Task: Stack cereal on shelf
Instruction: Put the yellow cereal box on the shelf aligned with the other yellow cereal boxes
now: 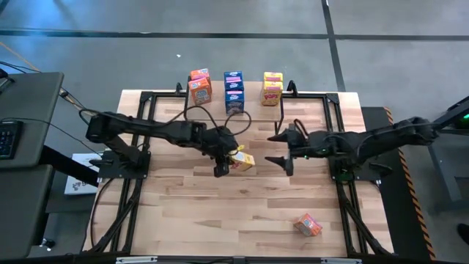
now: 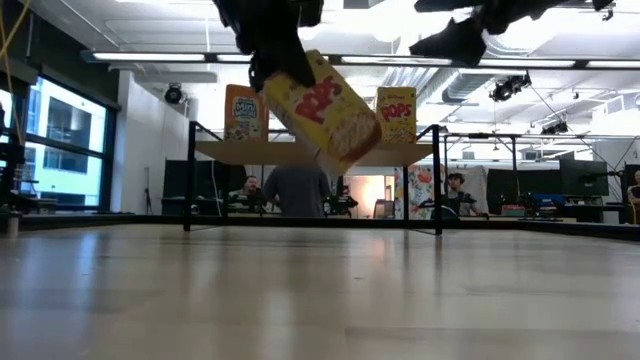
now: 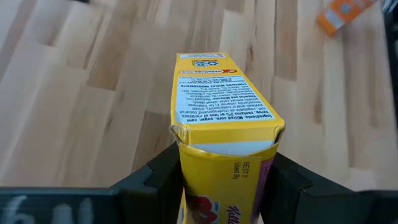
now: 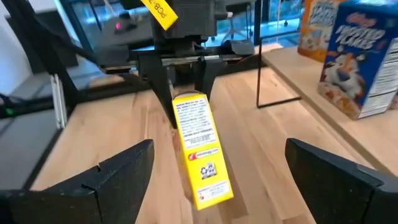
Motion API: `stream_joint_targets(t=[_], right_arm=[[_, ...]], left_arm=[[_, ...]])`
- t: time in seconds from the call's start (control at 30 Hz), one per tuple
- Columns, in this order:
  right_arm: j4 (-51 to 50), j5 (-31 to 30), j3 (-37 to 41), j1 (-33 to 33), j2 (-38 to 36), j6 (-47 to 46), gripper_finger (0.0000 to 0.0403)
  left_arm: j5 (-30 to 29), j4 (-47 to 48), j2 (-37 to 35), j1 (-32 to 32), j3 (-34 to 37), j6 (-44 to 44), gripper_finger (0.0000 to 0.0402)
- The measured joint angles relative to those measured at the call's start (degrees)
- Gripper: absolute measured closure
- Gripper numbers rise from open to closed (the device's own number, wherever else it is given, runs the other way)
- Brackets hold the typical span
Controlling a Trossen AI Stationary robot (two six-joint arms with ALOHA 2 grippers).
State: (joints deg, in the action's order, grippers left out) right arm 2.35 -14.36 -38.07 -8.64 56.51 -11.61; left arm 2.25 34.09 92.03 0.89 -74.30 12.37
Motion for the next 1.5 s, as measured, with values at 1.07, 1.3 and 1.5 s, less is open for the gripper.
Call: stream_joint_targets(t=[1.07,1.3,1.5], right_arm=[[-1.0,7.3,-10.7,0.0,23.2,2.3,0.0048],[-3.1,7.4,-13.0,0.0,26.6,2.8,0.0049],[-3.8,7.3,-13.7,0.0,26.8,3.1,0.0081]], left_arm=[[-4.4,-8.5,3.7,3.9,0.0,-8.4,0.0249],[-4.4,-8.8,3.7,3.9,0.0,-10.5,0.0249],[-4.4,-8.8,3.7,3.9,0.0,-10.5,0.0249]])
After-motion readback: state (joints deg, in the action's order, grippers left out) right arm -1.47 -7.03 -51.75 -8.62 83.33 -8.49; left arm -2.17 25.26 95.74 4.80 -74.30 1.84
